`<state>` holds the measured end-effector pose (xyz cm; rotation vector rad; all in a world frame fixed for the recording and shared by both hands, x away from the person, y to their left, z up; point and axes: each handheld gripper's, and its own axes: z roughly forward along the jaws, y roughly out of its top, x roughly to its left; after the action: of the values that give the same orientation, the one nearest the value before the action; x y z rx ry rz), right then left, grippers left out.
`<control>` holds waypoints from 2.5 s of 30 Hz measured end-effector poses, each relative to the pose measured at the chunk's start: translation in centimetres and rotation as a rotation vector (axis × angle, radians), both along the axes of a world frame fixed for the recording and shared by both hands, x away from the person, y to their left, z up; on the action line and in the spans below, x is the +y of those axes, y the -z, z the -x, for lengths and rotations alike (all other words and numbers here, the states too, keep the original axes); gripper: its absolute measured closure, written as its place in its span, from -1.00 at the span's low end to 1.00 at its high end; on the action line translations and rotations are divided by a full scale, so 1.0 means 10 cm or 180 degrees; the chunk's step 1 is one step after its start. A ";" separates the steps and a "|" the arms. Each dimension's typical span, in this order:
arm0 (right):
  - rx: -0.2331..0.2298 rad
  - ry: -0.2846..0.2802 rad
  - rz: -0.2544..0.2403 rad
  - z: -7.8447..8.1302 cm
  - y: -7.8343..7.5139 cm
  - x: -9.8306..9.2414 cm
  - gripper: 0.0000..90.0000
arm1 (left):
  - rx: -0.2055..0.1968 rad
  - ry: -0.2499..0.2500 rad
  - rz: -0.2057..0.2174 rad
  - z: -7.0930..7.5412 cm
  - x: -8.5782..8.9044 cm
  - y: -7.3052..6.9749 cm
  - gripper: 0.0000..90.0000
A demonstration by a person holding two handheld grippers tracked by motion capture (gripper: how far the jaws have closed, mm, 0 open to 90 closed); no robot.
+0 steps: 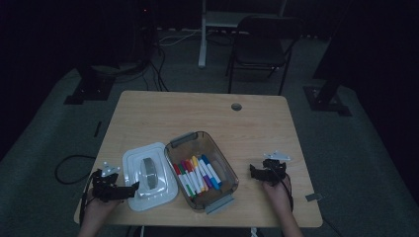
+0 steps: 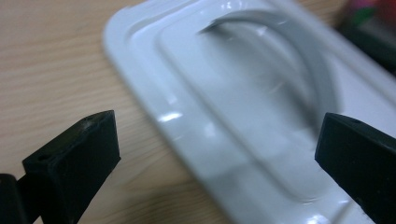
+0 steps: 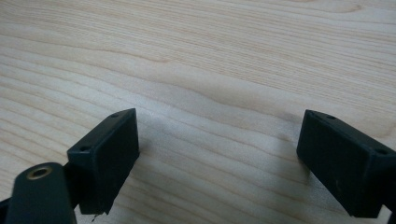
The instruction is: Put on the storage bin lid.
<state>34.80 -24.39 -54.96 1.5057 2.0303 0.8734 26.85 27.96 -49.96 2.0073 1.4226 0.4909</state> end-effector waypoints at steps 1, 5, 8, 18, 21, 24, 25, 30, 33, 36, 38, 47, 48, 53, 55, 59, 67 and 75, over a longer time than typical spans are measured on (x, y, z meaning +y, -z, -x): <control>0.0000 0.0000 0.0000 0.00 0.00 0.00 -0.71 | 0.0000 0.0000 0.0000 0.00 0.00 0.00 -0.99; -0.0001 0.0000 0.0000 0.00 0.00 0.00 -0.71 | -0.0049 0.0169 0.0036 0.00 -0.16 -0.05 -0.99; 0.0000 0.0000 0.0000 0.00 0.00 0.00 -0.71 | -0.0071 0.0302 0.0083 -0.01 -0.28 -0.05 -0.89; 0.0000 0.0000 0.0000 0.00 0.00 0.00 -0.71 | 0.0009 0.0337 0.0105 -0.19 -0.50 0.05 -0.83; 0.0000 0.0001 0.0000 0.00 0.00 0.00 -0.71 | 0.0006 0.0255 0.0016 -0.25 -0.53 0.08 -0.58; 0.0000 0.0001 0.0000 0.00 0.00 0.00 -0.71 | 0.0029 0.0194 0.0029 -0.32 -0.54 0.12 -0.44; 0.0000 0.0001 0.0000 0.00 0.00 0.00 -0.71 | 0.0044 0.0179 0.0035 -0.33 -0.54 0.14 -0.36; 0.0000 0.0000 0.0000 0.00 0.00 0.00 -0.71 | 0.0059 0.0188 0.0131 -0.37 -0.53 0.15 0.14; 0.0000 0.0001 0.0000 0.00 0.00 0.00 -0.71 | 0.0036 0.0135 0.0098 -0.37 -0.49 0.13 0.24; 0.0000 0.0000 0.0000 0.00 0.00 0.00 -0.71 | 0.0031 0.0063 0.0094 -0.37 -0.43 0.12 0.37; 0.0001 0.0000 0.0001 0.00 0.00 0.00 -0.71 | 0.0010 0.0011 0.0104 -0.37 -0.36 0.11 0.41; 0.0001 0.0001 0.0001 0.00 0.00 0.00 -0.71 | -0.0068 -0.0056 0.0130 -0.30 -0.18 0.14 0.50; 0.0002 0.0000 0.0001 0.00 0.00 0.00 -0.71 | -0.0085 -0.0078 0.0074 -0.29 -0.18 0.14 0.36; 0.0001 0.0000 0.0001 0.00 0.00 0.00 -0.71 | -0.0078 -0.0128 0.0012 -0.28 -0.19 0.17 0.02; 0.0001 0.0001 0.0000 0.00 0.00 0.00 -0.71 | -0.0076 -0.0101 -0.0019 -0.27 -0.21 0.19 -0.02; 0.0002 0.0000 0.0000 0.00 0.00 0.00 -0.71 | -0.0107 -0.0080 -0.0092 -0.28 -0.23 0.21 -0.02; -0.0002 0.0001 -0.0006 0.00 0.00 0.00 -0.71 | -0.0076 -0.0074 -0.0157 -0.32 -0.19 0.27 0.15; -0.0022 -0.0250 -0.0081 0.04 -0.02 0.02 -0.70 | -0.0120 -0.0018 -0.0189 -0.33 -0.18 0.26 0.51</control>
<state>34.40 -24.16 -54.79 1.4426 2.0931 0.9371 30.18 26.19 -52.55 2.0303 1.4065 0.5769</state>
